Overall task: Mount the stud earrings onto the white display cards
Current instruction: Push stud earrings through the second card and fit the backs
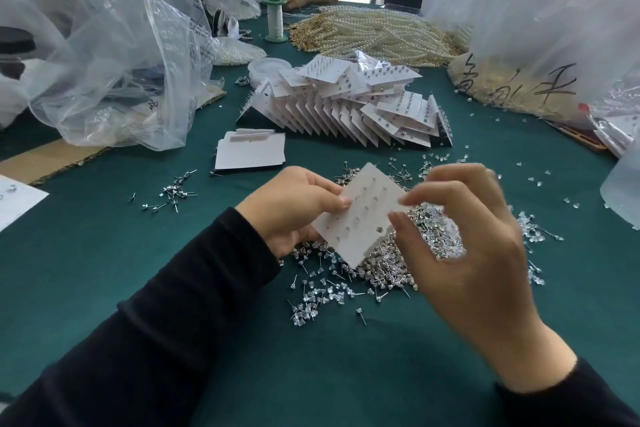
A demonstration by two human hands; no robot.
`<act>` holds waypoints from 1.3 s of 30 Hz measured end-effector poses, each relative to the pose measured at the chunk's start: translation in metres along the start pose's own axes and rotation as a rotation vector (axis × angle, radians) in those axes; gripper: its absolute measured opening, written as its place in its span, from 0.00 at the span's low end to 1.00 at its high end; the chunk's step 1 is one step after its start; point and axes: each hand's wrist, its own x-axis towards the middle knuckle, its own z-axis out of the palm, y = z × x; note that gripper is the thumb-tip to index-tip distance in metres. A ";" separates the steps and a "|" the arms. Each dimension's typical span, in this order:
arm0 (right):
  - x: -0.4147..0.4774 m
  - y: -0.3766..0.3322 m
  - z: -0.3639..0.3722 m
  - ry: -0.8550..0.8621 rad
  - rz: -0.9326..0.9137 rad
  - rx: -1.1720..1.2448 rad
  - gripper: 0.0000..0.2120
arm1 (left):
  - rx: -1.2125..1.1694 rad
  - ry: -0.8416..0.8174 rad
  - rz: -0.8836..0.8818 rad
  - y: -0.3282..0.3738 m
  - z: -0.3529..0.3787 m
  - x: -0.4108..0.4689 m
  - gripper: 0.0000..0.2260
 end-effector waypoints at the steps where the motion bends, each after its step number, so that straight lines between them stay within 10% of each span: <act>1: -0.001 0.001 -0.005 -0.082 -0.015 0.070 0.05 | 0.002 0.035 0.009 0.001 -0.002 0.002 0.04; 11: -0.015 -0.003 0.006 -0.772 -0.005 0.069 0.04 | -0.102 0.051 0.032 0.004 -0.009 0.005 0.06; 19: -0.013 -0.016 0.011 -0.742 -0.160 -0.078 0.09 | -0.066 0.054 0.055 0.003 -0.008 0.002 0.05; 29: -0.008 -0.008 -0.001 -0.580 0.191 0.314 0.05 | 0.062 0.164 0.132 -0.002 -0.004 0.004 0.05; 39: -0.007 -0.011 -0.001 -0.713 0.173 0.317 0.07 | 0.140 0.211 0.188 -0.003 0.000 0.002 0.10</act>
